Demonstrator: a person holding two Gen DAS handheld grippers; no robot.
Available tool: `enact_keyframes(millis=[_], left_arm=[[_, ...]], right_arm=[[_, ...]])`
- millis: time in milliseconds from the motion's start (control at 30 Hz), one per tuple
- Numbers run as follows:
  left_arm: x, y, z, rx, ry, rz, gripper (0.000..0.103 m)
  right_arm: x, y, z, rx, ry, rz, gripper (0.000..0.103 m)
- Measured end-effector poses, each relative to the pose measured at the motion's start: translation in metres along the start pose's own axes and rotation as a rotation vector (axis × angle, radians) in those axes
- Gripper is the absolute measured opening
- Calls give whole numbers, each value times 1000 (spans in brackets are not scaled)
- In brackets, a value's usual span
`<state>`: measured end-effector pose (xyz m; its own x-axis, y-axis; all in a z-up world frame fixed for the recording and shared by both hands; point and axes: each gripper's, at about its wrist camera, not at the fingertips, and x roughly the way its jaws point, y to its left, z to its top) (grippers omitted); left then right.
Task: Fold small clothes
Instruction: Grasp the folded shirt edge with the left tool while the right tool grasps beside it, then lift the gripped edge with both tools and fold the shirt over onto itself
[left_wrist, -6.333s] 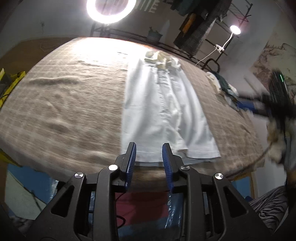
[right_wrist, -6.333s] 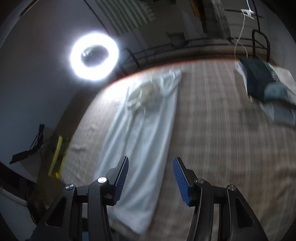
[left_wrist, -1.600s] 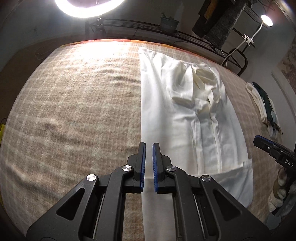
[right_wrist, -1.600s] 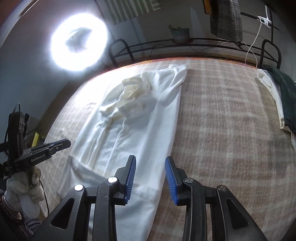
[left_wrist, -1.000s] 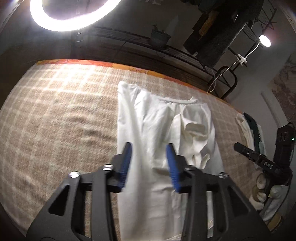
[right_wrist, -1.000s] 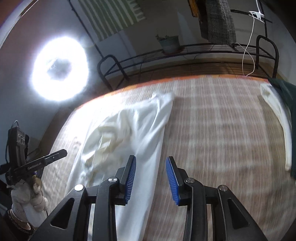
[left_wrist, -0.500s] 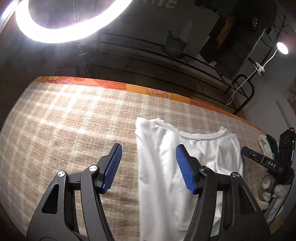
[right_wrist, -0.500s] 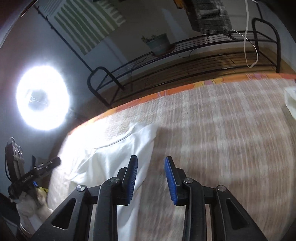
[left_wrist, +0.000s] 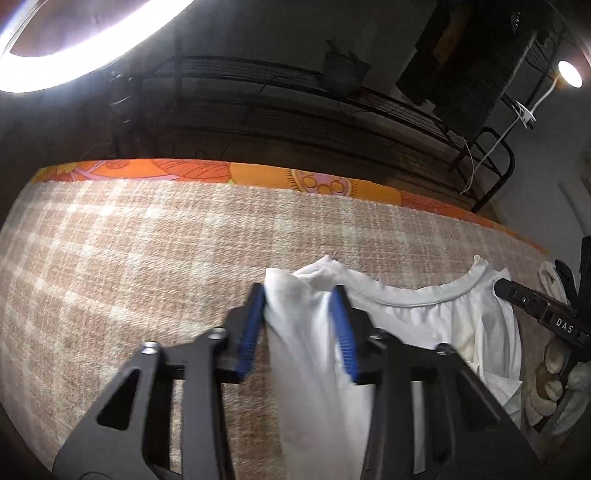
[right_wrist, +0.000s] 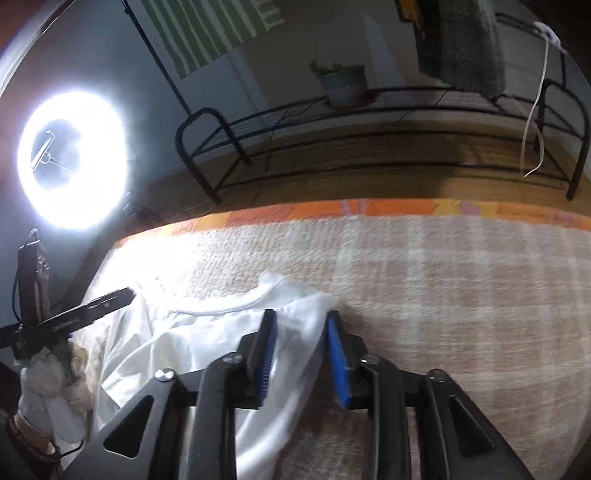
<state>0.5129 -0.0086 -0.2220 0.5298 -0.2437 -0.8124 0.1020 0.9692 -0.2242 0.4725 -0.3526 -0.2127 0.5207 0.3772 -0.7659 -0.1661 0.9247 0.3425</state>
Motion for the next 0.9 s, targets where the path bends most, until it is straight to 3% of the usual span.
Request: enact_keyframes(millis=[33, 67, 467, 900], left_arm=[[-1, -6, 0, 19, -7, 2, 5], [-4, -10, 0, 24, -15, 10, 5], [-96, -17, -15, -5, -119, -44, 3], [-196, -43, -94, 49, -146, -36, 3]], right_arm=[[1, 3, 0, -11, -1, -7, 13], [2, 5, 0, -15, 5, -1, 3], [-59, 30, -2, 6, -86, 23, 1], [-157, 82, -62, -42, -114, 19, 1]])
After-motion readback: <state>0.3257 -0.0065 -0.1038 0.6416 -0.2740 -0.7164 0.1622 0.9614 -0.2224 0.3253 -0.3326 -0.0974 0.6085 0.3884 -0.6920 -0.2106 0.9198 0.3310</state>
